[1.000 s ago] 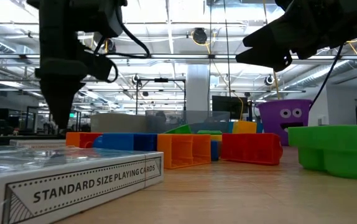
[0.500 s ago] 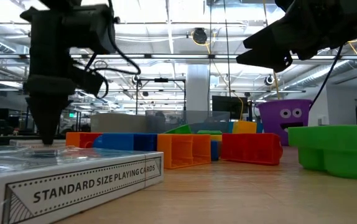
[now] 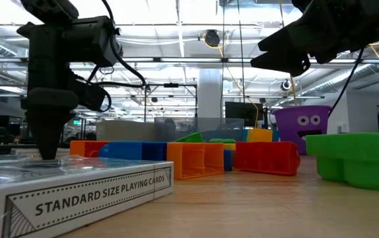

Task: Pick & Place Toys
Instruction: Put the brown playing card box into the blue bin

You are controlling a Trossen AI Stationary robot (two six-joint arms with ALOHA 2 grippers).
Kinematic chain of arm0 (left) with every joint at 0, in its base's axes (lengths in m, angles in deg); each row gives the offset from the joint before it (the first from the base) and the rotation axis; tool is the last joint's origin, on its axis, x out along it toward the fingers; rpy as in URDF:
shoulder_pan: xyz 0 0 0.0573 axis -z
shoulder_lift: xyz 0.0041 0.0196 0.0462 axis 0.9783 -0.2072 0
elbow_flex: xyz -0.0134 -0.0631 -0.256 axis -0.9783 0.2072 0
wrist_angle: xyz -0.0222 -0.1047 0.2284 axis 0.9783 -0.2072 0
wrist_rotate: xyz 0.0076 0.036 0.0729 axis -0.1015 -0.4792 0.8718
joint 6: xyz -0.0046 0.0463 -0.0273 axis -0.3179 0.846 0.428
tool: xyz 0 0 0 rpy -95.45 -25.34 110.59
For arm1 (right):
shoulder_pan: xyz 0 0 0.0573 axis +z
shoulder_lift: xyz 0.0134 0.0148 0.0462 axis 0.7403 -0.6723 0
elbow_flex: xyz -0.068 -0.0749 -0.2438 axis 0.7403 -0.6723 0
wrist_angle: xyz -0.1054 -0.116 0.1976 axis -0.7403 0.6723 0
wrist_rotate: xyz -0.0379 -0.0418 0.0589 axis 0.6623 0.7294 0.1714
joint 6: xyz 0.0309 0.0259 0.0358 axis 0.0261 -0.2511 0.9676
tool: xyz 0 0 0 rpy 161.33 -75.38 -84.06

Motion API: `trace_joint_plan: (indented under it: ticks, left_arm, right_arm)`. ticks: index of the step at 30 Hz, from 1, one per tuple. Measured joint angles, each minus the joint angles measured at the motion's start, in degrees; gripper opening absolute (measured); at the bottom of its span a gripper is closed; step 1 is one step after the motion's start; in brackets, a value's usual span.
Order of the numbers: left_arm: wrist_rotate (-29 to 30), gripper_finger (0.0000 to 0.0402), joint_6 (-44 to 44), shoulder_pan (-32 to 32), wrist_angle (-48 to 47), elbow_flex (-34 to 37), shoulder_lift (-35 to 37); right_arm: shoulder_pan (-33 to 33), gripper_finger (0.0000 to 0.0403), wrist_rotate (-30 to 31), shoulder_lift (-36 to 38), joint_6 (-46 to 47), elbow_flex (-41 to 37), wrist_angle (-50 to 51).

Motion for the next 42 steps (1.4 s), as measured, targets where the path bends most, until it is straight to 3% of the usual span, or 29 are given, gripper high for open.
trace_joint_plan:
  ticks: [11,19,25,29,34,42]
  left_arm:
    - [1.52,0.0311,7.16,2.95,-1.89,-12.52,-0.41]
    - [-7.42,0.0311,13.63,7.96,8.61,-20.91,-0.27]
    - [-15.55,0.0311,13.23,9.17,18.0,-21.83,-0.21]
    - [-17.13,0.0311,13.01,8.55,20.53,-21.83,-0.25]
    - [-17.22,0.0311,13.13,7.33,20.63,-21.81,-0.25]
    - [-18.3,0.0311,14.17,6.63,20.8,-21.81,-0.57]
  right_arm:
    - [0.0,0.0256,0.12,-0.02,-1.15,0.01,-1.89]
    - [-1.11,0.0256,1.54,-2.45,-8.58,0.0,-6.56]
    - [-2.04,0.0256,1.66,-9.09,-19.32,4.73,-8.24]
    - [-2.31,0.0256,1.2,-14.78,-25.9,10.6,-8.06]
    - [-3.49,0.0256,-5.24,-20.34,-27.07,16.5,-8.27]
    - [-5.35,0.0244,-9.5,-24.84,-31.13,20.2,-9.32]
